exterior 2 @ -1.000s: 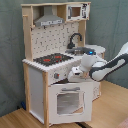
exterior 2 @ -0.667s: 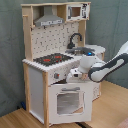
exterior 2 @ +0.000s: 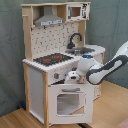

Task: Play with the kitchen

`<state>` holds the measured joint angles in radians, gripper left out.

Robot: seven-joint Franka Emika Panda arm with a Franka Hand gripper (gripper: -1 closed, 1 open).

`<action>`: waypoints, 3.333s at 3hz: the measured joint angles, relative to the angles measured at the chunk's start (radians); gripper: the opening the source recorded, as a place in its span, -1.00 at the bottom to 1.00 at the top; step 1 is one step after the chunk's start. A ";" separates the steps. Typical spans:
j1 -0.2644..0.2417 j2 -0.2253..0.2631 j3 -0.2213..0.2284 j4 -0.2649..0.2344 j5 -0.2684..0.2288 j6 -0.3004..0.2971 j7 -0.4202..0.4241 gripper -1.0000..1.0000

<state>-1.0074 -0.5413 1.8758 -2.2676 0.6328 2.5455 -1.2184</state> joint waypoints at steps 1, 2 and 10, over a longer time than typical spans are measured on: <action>-0.004 0.000 0.031 0.006 0.000 0.000 0.101 -1.00; -0.002 -0.001 0.047 0.019 0.000 0.000 0.208 -1.00; 0.165 -0.009 -0.100 0.043 -0.109 -0.089 0.585 1.00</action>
<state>-0.8428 -0.5504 1.7761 -2.2247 0.5238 2.4562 -0.6335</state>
